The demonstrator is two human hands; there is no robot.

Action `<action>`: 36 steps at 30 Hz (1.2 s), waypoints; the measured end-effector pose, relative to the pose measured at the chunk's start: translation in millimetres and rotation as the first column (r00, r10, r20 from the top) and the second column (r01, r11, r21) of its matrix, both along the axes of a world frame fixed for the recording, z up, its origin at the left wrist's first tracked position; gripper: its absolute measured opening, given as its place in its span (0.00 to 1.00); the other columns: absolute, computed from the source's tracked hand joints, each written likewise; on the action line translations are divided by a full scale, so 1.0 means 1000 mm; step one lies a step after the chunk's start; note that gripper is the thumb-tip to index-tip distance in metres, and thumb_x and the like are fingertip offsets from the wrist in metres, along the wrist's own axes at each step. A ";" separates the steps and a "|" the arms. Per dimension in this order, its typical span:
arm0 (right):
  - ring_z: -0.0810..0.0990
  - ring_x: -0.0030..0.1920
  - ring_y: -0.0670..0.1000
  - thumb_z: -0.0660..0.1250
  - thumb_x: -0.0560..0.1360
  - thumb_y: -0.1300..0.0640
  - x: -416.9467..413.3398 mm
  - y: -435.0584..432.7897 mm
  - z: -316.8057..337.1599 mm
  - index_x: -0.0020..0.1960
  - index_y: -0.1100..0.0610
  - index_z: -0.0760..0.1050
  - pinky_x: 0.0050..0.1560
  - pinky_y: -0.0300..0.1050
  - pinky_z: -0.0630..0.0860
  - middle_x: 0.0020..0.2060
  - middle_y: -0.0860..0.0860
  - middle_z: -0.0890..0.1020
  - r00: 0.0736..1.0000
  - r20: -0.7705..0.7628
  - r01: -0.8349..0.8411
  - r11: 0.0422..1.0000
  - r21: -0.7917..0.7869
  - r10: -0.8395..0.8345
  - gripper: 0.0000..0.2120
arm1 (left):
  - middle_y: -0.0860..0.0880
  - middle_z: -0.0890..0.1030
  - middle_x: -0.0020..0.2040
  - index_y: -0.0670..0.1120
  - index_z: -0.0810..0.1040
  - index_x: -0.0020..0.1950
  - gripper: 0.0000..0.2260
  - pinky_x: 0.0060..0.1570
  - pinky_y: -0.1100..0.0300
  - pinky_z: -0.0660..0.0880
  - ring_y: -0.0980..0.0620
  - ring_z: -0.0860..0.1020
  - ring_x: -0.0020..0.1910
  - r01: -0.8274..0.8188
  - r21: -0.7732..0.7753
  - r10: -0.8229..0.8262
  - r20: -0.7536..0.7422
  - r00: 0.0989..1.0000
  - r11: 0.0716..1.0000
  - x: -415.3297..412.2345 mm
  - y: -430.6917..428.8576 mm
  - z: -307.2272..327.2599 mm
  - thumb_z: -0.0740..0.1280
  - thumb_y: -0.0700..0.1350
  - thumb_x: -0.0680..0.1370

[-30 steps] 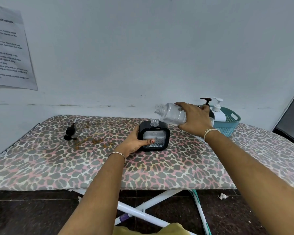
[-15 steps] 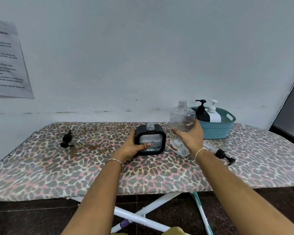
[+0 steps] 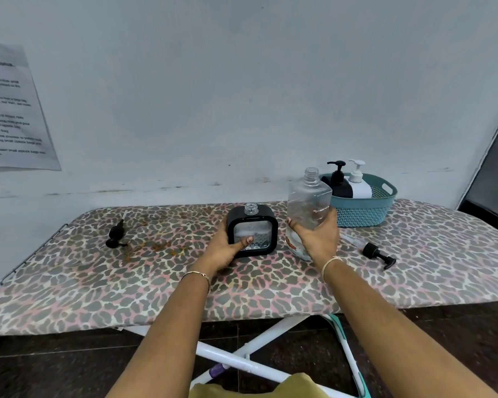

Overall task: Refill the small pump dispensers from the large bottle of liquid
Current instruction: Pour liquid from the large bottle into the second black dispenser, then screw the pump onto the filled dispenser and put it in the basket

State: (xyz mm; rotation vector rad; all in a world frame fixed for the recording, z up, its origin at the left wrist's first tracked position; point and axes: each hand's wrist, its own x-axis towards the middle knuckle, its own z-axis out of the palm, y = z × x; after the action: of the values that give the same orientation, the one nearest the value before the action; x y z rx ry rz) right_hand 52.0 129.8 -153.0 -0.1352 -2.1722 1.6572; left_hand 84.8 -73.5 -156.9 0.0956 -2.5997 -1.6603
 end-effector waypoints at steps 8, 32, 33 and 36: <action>0.57 0.75 0.54 0.80 0.62 0.51 0.024 -0.009 -0.018 0.75 0.56 0.52 0.76 0.54 0.55 0.73 0.55 0.60 0.991 0.030 0.123 0.981 0.149 -0.129 0.52 | 0.46 0.72 0.68 0.44 0.61 0.72 0.34 0.65 0.47 0.71 0.46 0.72 0.66 -0.162 -0.115 0.166 0.021 0.986 0.980 0.011 -0.004 -0.007 0.74 0.46 0.72; 0.64 0.71 0.53 0.64 0.76 0.49 0.071 -0.205 -0.031 0.75 0.59 0.55 0.72 0.45 0.60 0.70 0.55 0.65 0.761 0.125 -0.493 0.442 0.749 0.637 0.33 | 0.44 0.76 0.57 0.48 0.74 0.62 0.17 0.47 0.60 0.79 0.46 0.78 0.50 -0.707 -0.263 0.686 -0.181 0.705 0.657 0.077 -0.185 -0.002 0.71 0.43 0.74; 0.64 0.71 0.53 0.64 0.77 0.49 0.066 -0.212 -0.031 0.75 0.59 0.55 0.72 0.44 0.60 0.71 0.55 0.65 0.748 0.144 -0.501 0.410 0.762 0.648 0.32 | 0.41 0.73 0.62 0.49 0.72 0.65 0.21 0.58 0.53 0.75 0.41 0.73 0.61 -0.702 -0.339 0.699 -0.153 0.698 0.626 0.071 -0.194 -0.003 0.71 0.46 0.73; 0.65 0.70 0.54 0.63 0.77 0.48 0.050 -0.227 -0.030 0.74 0.59 0.56 0.72 0.46 0.61 0.70 0.55 0.66 0.732 0.195 -0.526 0.359 0.771 0.653 0.30 | 0.40 0.67 0.69 0.52 0.64 0.72 0.28 0.67 0.42 0.62 0.38 0.59 0.71 -0.610 -0.516 0.689 -0.051 0.723 0.602 0.057 -0.212 -0.003 0.69 0.53 0.74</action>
State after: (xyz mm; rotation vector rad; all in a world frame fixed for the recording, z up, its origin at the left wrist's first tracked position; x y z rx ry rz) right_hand 101.8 -97.1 -183.4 1.1436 -2.7773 0.6859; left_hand 141.7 -285.6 -159.7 1.0498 -2.5096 -0.7125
